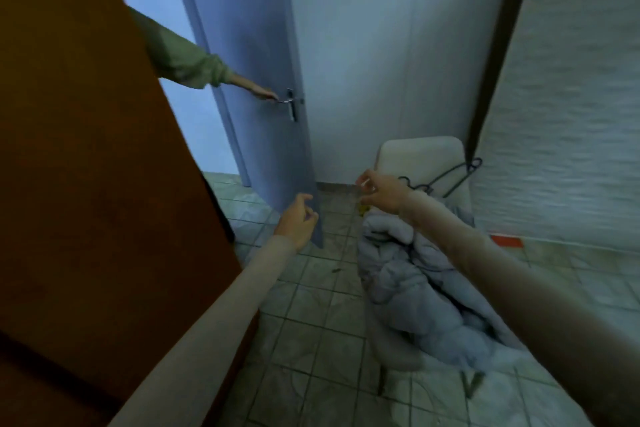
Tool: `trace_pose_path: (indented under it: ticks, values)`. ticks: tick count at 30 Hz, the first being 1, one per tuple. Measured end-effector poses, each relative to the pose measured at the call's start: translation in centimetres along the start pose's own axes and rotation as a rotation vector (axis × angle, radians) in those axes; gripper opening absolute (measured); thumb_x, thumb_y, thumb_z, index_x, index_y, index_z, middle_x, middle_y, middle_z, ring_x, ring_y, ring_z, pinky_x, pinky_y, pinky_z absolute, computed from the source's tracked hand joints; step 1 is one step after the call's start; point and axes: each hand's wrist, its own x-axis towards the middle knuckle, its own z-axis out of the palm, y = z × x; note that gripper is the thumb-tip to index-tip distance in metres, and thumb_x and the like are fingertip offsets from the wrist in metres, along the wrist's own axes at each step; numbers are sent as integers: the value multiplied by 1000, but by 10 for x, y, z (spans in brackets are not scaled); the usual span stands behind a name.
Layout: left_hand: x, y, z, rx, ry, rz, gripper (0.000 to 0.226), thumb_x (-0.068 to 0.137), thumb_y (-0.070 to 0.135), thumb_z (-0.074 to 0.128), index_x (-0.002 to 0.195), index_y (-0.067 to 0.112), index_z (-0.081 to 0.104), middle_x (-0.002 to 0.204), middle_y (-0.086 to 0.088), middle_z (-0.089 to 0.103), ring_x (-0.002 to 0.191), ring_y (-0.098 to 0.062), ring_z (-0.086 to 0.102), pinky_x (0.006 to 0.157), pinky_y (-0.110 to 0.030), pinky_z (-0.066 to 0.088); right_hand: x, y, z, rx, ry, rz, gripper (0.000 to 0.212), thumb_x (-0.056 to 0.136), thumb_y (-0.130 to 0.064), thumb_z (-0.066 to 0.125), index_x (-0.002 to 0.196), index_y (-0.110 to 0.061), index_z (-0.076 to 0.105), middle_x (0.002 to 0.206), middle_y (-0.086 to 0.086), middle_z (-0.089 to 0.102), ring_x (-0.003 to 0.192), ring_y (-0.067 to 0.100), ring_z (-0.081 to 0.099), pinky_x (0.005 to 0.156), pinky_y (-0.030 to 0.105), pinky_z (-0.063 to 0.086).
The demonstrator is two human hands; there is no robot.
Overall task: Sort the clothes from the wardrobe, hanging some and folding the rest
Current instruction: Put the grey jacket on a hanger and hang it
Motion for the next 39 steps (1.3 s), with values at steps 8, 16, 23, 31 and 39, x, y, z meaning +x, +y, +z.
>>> trace_pose_path:
  ticks: [8,16,23,31,39]
  values:
    - [66,27,126,-23,-174,-62,34,90,4,49,123,-2,46,108,-22,58,97,-30,55,79,-32,41,34,142,-28,-1,-26,182,41,89,-11,58,127,-4,45,128,16,51,116,29,50,89,31,41]
    - [158,16,228,97,-266,-227,8,90,5,49,96,1,53,92,-12,54,93,-21,50,71,-29,35,120,253,-32,-92,-120,228,42,88,-13,58,127,-6,45,131,15,50,117,29,50,95,36,43]
    - [220,-20,289,334,-357,-275,40,90,13,53,127,1,44,136,-21,42,125,-34,41,101,-40,38,201,312,-18,-327,-196,170,42,92,-15,52,131,-6,41,138,12,41,125,30,41,102,39,37]
    - [272,-59,331,590,-422,-108,69,94,33,50,149,18,12,155,-7,11,142,-24,10,114,-44,19,281,348,4,-535,-216,165,46,95,-15,45,139,-10,31,144,9,34,132,27,36,112,46,20]
    - [285,-84,340,710,-300,22,50,93,31,51,140,23,35,148,-2,32,137,-19,24,110,-39,17,313,371,35,-779,-300,164,53,98,-22,40,146,-11,21,151,8,26,140,25,22,110,63,1]
